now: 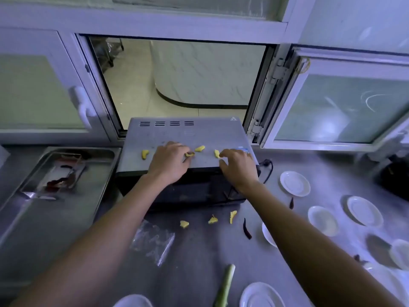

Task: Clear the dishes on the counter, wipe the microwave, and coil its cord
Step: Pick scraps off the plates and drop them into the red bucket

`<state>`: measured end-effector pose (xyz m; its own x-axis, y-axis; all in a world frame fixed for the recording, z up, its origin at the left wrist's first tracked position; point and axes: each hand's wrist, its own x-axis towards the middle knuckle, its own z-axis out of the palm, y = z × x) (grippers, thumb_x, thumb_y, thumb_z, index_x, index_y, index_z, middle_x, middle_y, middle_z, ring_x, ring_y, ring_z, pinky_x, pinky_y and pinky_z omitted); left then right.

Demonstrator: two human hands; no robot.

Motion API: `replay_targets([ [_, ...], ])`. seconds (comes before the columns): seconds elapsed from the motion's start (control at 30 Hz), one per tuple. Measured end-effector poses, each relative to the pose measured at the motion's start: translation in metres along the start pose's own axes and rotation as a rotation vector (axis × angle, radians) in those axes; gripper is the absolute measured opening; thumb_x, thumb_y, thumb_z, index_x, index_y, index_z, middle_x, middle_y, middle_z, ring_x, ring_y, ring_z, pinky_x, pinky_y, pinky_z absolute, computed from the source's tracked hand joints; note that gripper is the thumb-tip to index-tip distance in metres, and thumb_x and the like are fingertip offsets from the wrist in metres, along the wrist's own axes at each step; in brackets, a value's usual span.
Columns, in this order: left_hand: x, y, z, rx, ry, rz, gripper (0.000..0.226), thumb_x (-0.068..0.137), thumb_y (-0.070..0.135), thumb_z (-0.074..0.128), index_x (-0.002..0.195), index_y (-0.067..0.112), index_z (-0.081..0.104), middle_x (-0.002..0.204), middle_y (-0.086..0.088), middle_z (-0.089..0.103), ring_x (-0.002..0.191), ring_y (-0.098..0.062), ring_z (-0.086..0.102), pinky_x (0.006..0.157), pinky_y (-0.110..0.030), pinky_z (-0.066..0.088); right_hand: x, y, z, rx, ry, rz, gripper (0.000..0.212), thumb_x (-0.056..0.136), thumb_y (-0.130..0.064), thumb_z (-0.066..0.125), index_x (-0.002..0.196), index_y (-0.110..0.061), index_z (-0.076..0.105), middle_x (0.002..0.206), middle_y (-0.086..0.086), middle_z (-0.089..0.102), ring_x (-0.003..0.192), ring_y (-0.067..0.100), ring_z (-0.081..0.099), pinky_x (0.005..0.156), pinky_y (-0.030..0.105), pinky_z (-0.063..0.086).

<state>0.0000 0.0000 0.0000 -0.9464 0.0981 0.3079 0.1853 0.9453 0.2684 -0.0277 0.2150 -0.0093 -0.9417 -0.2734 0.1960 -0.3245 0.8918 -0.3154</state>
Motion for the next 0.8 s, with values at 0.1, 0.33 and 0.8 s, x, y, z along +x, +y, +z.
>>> replay_targets([
  [0.1, 0.013, -0.008, 0.008, 0.019, -0.021, 0.001, 0.019, 0.093, 0.032, 0.062, 0.106, 0.022, 0.071, 0.105, 0.004, 0.068, 0.104, -0.023, 0.058, 0.082, -0.040, 0.045, 0.013, 0.004, 0.005, -0.010, 0.027, 0.015, 0.023, 0.094, -0.020, 0.056, 0.111, -0.014, 0.070, 0.110, 0.006, 0.071, 0.102, 0.030, 0.061, 0.085, 0.042, 0.049],
  [0.33, 0.040, -0.020, 0.013, 0.081, -0.182, 0.113, 0.026, 0.092, 0.035, 0.062, 0.112, 0.022, 0.071, 0.109, 0.006, 0.066, 0.110, -0.019, 0.050, 0.088, -0.041, 0.046, 0.036, 0.005, 0.019, -0.082, 0.009, 0.012, 0.021, 0.096, -0.022, 0.050, 0.105, -0.014, 0.069, 0.099, 0.006, 0.069, 0.096, 0.031, 0.057, 0.086, 0.040, 0.041],
  [0.8, 0.047, -0.028, 0.018, 0.033, -0.166, 0.144, 0.012, 0.084, 0.027, 0.073, 0.094, 0.023, 0.069, 0.093, 0.009, 0.067, 0.098, -0.016, 0.053, 0.073, -0.032, 0.041, 0.047, 0.006, 0.029, -0.138, 0.034, -0.019, 0.017, 0.096, -0.015, 0.051, 0.095, -0.014, 0.067, 0.093, 0.005, 0.066, 0.091, 0.030, 0.055, 0.081, 0.039, 0.038],
])
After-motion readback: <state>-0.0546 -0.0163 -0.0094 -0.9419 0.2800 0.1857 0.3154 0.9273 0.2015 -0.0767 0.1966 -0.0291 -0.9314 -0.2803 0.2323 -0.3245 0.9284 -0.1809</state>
